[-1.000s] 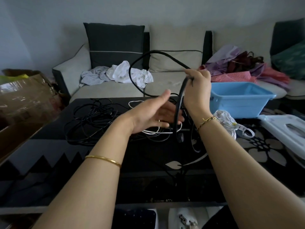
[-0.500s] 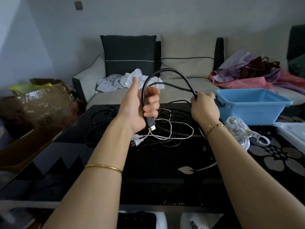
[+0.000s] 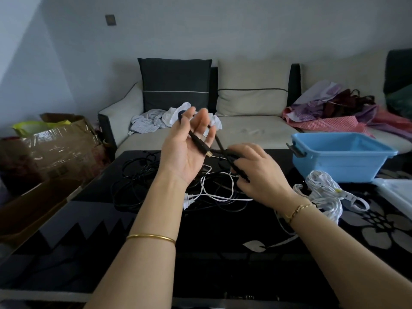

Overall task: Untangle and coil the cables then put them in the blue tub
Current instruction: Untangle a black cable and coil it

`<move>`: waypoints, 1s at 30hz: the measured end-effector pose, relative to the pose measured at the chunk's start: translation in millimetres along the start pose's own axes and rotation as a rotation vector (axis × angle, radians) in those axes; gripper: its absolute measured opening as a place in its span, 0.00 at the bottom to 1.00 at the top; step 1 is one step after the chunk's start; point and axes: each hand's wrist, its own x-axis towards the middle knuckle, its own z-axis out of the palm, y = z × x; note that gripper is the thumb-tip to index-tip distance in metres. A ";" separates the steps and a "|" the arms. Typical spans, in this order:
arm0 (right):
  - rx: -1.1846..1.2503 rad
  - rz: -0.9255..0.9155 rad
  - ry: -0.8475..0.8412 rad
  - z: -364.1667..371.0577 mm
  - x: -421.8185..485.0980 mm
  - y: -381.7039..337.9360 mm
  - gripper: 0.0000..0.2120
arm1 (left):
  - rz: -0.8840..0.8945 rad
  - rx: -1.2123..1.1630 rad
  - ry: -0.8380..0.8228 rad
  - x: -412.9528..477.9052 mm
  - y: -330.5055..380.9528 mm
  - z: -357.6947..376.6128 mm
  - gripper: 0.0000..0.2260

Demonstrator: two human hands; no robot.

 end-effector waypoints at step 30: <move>-0.159 0.374 0.147 -25.9 20.5 16.1 0.12 | -0.132 1.683 -0.181 -14.4 0.6 8.4 0.22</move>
